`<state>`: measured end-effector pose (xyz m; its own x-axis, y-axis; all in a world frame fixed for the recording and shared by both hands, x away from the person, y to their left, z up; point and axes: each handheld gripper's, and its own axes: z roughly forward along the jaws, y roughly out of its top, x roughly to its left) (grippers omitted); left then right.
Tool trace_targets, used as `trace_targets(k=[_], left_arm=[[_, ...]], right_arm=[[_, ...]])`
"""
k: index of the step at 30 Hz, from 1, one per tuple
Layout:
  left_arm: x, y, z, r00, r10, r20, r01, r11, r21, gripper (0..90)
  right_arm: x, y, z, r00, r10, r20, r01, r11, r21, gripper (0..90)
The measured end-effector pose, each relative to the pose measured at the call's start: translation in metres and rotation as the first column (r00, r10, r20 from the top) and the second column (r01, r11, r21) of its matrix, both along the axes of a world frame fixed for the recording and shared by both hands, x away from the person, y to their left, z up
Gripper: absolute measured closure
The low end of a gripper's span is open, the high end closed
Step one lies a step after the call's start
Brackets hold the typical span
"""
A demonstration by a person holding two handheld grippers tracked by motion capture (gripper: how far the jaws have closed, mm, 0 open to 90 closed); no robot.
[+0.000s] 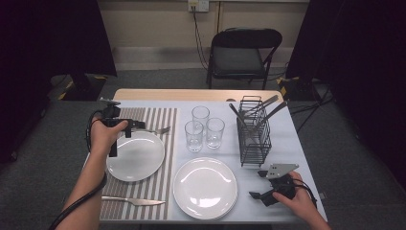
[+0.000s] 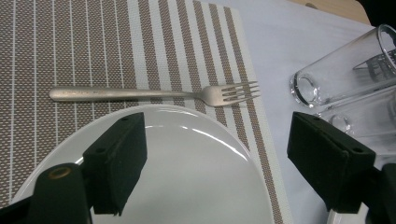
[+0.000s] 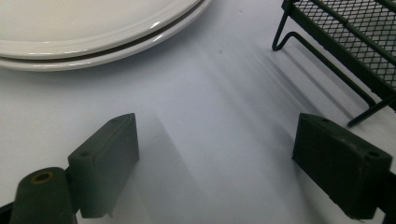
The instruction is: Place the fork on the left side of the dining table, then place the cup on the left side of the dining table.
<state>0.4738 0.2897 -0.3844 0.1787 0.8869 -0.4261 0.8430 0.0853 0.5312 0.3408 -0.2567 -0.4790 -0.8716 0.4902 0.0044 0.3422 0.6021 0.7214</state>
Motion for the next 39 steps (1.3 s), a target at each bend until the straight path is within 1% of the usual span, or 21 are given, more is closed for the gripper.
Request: trace_targets(k=[1,5,10,11,13,14,16,17,18,20,22,23,25,28,29,31,32,33,34,36,39], left_arm=[[-0.001,-0.001,0.000,1.0000,-0.002,-0.002,0.002,1.0000,-0.008,19.9],[-0.002,-0.004,0.001,1.0000,-0.009,-0.002,0.009,1.0000,-0.001,19.9],[-0.003,-0.008,0.002,0.9999,-0.017,0.002,0.017,0.9998,-0.006,19.9],[-0.003,-0.010,0.003,0.9995,-0.030,0.002,0.030,0.9995,-0.012,19.9],[-0.003,-0.013,0.004,0.9992,-0.040,0.004,0.040,0.9990,-0.018,19.9],[-0.003,-0.013,0.005,0.9988,-0.048,0.005,0.048,0.9988,-0.012,19.9],[-0.003,-0.016,0.007,0.9989,-0.046,0.011,0.046,0.9988,-0.015,19.9],[-0.003,-0.016,0.008,0.9982,-0.058,0.014,0.058,0.9983,-0.011,19.9],[-0.003,-0.018,0.009,0.9987,-0.049,0.013,0.050,0.9986,-0.020,19.9],[-0.003,-0.019,0.010,0.9980,-0.062,0.012,0.062,0.9980,-0.015,19.9],[-0.003,-0.020,0.010,0.9983,-0.057,0.013,0.057,0.9981,-0.023,19.9],[-0.003,-0.021,0.011,0.9980,-0.063,0.008,0.063,0.9976,-0.029,19.9],[-0.003,-0.023,0.011,0.9973,-0.073,0.009,0.074,0.9970,-0.024,19.9],[-0.004,-0.025,0.010,0.9974,-0.072,0.009,0.072,0.9969,-0.033,19.9],[-0.004,-0.025,0.011,0.9964,-0.085,0.006,0.085,0.9961,-0.023,19.9],[-0.004,-0.028,0.011,0.9972,-0.074,0.010,0.074,0.9967,-0.032,19.9],[-0.004,-0.028,0.011,0.9969,-0.079,0.009,0.079,0.9967,-0.022,19.9],[-0.004,-0.029,0.011,0.9968,-0.079,0.014,0.079,0.9962,-0.035,19.9],[-0.004,-0.030,0.011,0.9967,-0.080,0.016,0.080,0.9963,-0.032,19.9],[-0.003,-0.031,0.012,0.9967,-0.081,0.010,0.081,0.9957,-0.045,19.9],[-0.003,-0.034,0.012,0.9962,-0.087,0.011,0.087,0.9955,-0.037,19.9]], right_arm=[[0.000,0.000,0.000,1.0000,0.000,0.000,0.000,1.0000,0.000,13.3],[0.000,0.000,0.000,1.0000,0.001,0.000,-0.001,1.0000,0.000,13.3],[0.000,0.000,0.000,1.0000,-0.001,-0.001,0.001,1.0000,0.000,13.3],[0.000,0.000,0.000,1.0000,0.000,-0.001,0.000,1.0000,0.000,13.3],[0.000,0.000,0.000,1.0000,0.000,0.000,0.000,1.0000,0.000,13.3],[0.000,0.000,0.000,1.0000,0.000,0.000,0.000,1.0000,0.001,13.4],[0.000,0.000,0.000,1.0000,0.000,0.000,0.000,1.0000,0.000,13.3],[0.000,0.000,0.000,1.0000,0.000,0.000,0.000,1.0000,0.000,13.3],[0.000,0.000,0.000,1.0000,-0.001,-0.001,0.001,1.0000,0.000,13.3],[0.000,0.000,0.000,1.0000,0.000,0.000,0.000,1.0000,0.000,13.3],[0.000,0.000,0.000,1.0000,0.001,0.000,-0.001,1.0000,0.000,13.4],[0.000,0.000,0.000,1.0000,0.000,0.000,0.000,1.0000,0.000,13.4],[0.000,0.000,0.000,1.0000,0.001,0.000,-0.001,1.0000,0.000,13.4],[0.000,0.000,0.000,1.0000,-0.001,-0.001,0.001,1.0000,0.000,13.3],[0.000,0.000,0.000,1.0000,0.000,0.000,0.000,1.0000,0.000,13.3],[0.000,0.000,0.000,1.0000,0.001,0.000,-0.001,1.0000,0.000,13.3],[0.000,0.000,0.000,1.0000,0.000,-0.002,0.000,1.0000,0.000,13.4],[0.000,0.000,0.000,1.0000,0.000,-0.002,0.000,1.0000,0.001,13.3],[0.000,0.000,0.000,1.0000,0.000,-0.002,0.000,1.0000,0.001,13.4],[0.000,0.000,0.000,1.0000,0.000,-0.002,0.000,1.0000,0.000,13.3],[0.000,0.000,0.000,1.0000,0.000,-0.002,0.000,1.0000,0.000,13.3]])
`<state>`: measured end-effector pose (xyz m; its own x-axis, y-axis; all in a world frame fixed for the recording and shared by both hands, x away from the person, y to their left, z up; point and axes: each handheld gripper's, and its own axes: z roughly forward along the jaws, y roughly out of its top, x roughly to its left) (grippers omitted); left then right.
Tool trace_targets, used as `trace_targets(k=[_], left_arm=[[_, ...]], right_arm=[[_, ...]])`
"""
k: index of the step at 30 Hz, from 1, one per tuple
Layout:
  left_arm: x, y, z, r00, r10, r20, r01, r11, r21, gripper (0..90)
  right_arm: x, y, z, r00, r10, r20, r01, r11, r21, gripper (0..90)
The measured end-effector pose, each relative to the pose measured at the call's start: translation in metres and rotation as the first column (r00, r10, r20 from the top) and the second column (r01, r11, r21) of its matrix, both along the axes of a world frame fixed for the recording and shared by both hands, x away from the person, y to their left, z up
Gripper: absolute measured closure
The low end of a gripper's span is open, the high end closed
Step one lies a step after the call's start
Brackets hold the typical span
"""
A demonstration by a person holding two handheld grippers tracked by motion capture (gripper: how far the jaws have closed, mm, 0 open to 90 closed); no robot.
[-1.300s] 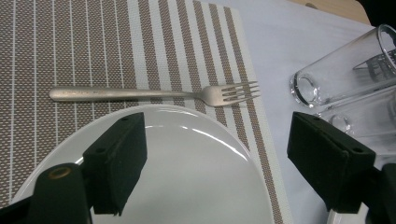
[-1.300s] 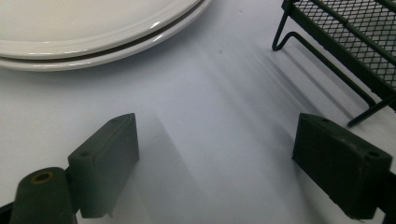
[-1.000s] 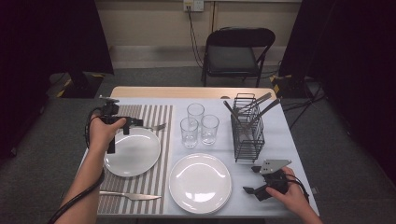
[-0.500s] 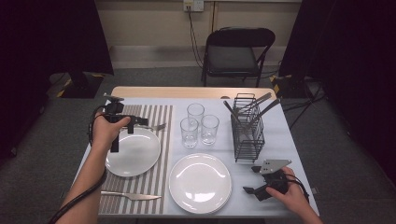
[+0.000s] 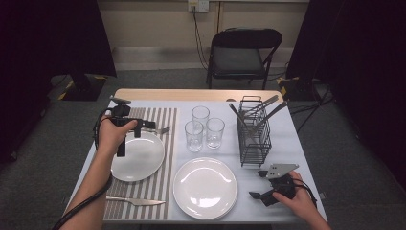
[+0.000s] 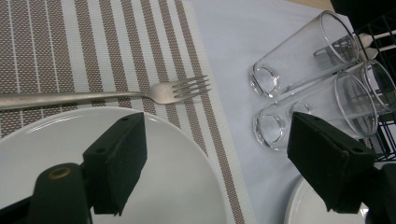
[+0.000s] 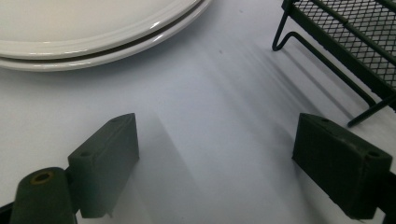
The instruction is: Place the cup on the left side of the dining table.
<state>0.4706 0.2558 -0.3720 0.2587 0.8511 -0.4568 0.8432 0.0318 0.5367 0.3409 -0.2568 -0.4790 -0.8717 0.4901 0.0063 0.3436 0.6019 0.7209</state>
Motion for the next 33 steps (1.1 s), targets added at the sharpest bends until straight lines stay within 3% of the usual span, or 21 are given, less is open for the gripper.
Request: trace_targets(k=[26,33], left_arm=[[0.007,-0.033,0.013,0.9967,-0.080,0.008,0.080,0.9968,-0.003,20.0],[0.010,-0.041,0.013,0.9966,-0.082,0.002,0.082,0.9965,-0.017,20.0]], right_arm=[[0.000,0.000,0.000,1.0000,0.000,0.000,0.000,1.0000,0.000,13.3],[0.000,0.000,0.000,1.0000,0.000,0.000,0.000,1.0000,0.000,13.3]])
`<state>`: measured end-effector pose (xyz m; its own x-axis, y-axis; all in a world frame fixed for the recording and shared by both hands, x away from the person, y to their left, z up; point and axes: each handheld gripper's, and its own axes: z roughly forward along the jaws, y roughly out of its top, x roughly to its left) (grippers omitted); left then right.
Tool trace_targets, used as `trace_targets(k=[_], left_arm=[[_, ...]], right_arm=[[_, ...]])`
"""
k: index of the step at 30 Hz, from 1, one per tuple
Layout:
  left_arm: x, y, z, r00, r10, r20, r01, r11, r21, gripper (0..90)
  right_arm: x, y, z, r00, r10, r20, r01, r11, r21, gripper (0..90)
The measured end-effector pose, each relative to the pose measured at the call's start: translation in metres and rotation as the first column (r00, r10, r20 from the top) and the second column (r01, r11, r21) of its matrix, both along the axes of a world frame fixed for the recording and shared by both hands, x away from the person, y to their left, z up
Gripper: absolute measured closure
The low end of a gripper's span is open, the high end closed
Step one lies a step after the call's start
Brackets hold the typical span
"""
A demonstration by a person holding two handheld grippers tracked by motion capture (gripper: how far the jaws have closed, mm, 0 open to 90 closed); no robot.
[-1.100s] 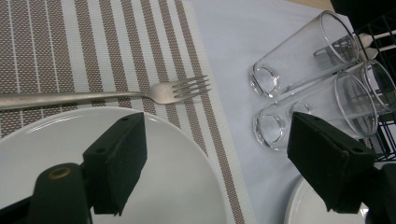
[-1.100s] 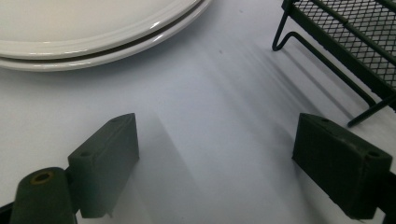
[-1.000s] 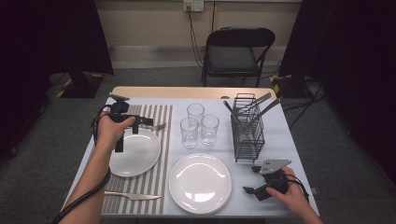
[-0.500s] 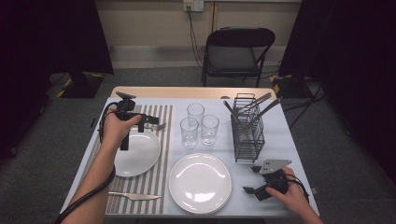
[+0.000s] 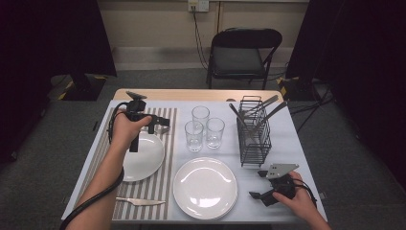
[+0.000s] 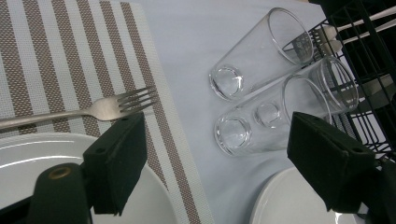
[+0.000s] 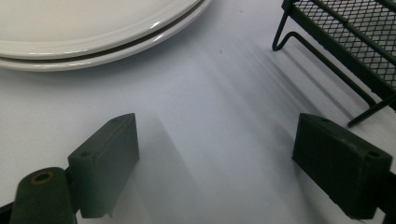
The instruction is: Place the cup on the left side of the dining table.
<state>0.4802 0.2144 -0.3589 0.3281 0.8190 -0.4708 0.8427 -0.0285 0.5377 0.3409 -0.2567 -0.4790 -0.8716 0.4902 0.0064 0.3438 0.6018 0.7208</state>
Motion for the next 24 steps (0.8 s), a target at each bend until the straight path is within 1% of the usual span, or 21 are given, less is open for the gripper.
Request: trace_targets(k=[1,4,5,8,9,11,12,15,17,18,21,22,24], left_arm=[[0.001,-0.001,0.000,0.9999,-0.014,0.006,0.014,0.9999,0.010,20.0],[0.002,-0.004,0.001,1.0000,-0.007,0.006,0.007,1.0000,0.001,20.0],[0.002,-0.004,0.002,1.0000,-0.008,0.000,0.008,1.0000,0.002,20.0],[0.003,-0.005,0.002,1.0000,-0.005,0.001,0.005,1.0000,0.001,20.0],[0.004,-0.005,0.002,0.9998,-0.017,0.002,0.017,0.9998,0.012,20.0],[0.004,-0.006,0.002,0.9999,-0.012,0.004,0.012,0.9999,0.008,20.0],[0.005,-0.008,0.002,1.0000,-0.001,-0.002,0.001,1.0000,-0.003,20.0],[0.006,-0.011,0.002,0.9998,-0.018,-0.003,0.018,0.9998,-0.002,20.0],[0.007,-0.014,0.002,0.9999,-0.016,0.000,0.016,0.9999,-0.001,20.0],[0.007,-0.015,0.003,0.9997,-0.026,-0.001,0.026,0.9997,-0.001,20.0],[0.007,-0.019,0.004,0.9999,-0.016,-0.004,0.016,0.9998,-0.009,20.0],[0.008,-0.019,0.004,0.9997,-0.026,-0.003,0.026,0.9997,0.001,20.1],[0.008,-0.020,0.003,0.9996,-0.029,-0.003,0.029,0.9996,0.003,20.4]], right_arm=[[0.000,0.000,0.000,1.0000,0.000,0.000,0.000,1.0000,0.000,13.3],[0.000,0.000,0.000,1.0000,0.000,0.000,0.000,1.0000,0.000,13.3],[0.000,0.000,0.000,1.0000,0.000,0.000,0.000,1.0000,0.000,13.3],[0.000,0.000,0.000,1.0000,0.000,0.000,0.000,1.0000,0.000,13.3],[0.000,0.000,0.000,1.0000,0.000,0.000,0.000,1.0000,0.000,13.3],[0.000,0.000,0.000,1.0000,0.000,0.000,0.000,1.0000,0.000,13.3],[0.000,0.000,0.000,1.0000,0.000,0.000,0.000,1.0000,0.000,13.3],[0.000,0.000,0.000,1.0000,0.000,0.000,0.000,1.0000,0.000,13.3],[0.000,0.000,0.000,1.0000,0.000,0.000,0.000,1.0000,0.000,13.3],[0.000,0.000,0.000,1.0000,0.000,0.000,0.000,1.0000,0.000,13.3],[0.000,0.000,0.000,1.0000,0.001,0.002,-0.001,1.0000,0.000,13.3],[0.000,0.000,0.000,1.0000,0.001,0.002,-0.001,1.0000,0.000,13.3],[0.000,0.000,0.000,1.0000,0.001,0.002,-0.001,1.0000,0.000,13.3]])
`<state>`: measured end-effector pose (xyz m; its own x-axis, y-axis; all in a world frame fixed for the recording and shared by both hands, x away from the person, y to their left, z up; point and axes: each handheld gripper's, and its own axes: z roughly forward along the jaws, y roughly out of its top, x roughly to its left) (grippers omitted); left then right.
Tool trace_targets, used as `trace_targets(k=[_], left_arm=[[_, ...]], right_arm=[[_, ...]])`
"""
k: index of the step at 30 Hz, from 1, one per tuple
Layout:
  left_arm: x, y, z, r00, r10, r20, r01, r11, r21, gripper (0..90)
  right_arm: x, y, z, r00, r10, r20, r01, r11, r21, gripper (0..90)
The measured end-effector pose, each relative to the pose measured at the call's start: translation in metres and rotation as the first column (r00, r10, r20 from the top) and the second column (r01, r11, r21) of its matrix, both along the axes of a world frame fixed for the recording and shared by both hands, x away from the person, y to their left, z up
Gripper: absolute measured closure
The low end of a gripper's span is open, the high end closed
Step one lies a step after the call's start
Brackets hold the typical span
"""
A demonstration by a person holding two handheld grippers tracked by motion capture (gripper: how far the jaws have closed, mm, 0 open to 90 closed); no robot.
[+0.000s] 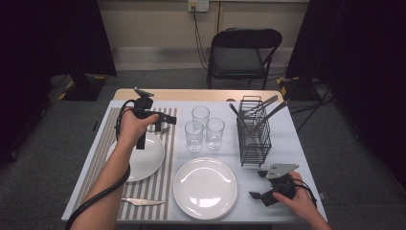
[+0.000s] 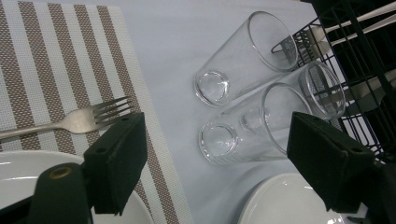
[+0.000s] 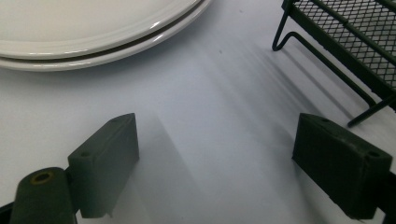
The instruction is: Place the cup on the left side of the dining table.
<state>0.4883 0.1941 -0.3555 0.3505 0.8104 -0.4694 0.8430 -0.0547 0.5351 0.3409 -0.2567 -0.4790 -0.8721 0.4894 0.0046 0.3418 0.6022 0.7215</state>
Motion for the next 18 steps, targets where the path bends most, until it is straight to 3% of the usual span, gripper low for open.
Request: trace_targets(k=[18], left_arm=[[0.006,-0.022,0.000,0.9995,-0.032,0.000,0.032,0.9995,0.004,21.1]], right_arm=[[0.000,0.000,0.000,1.0000,-0.001,0.000,0.001,1.0000,0.000,13.3]])
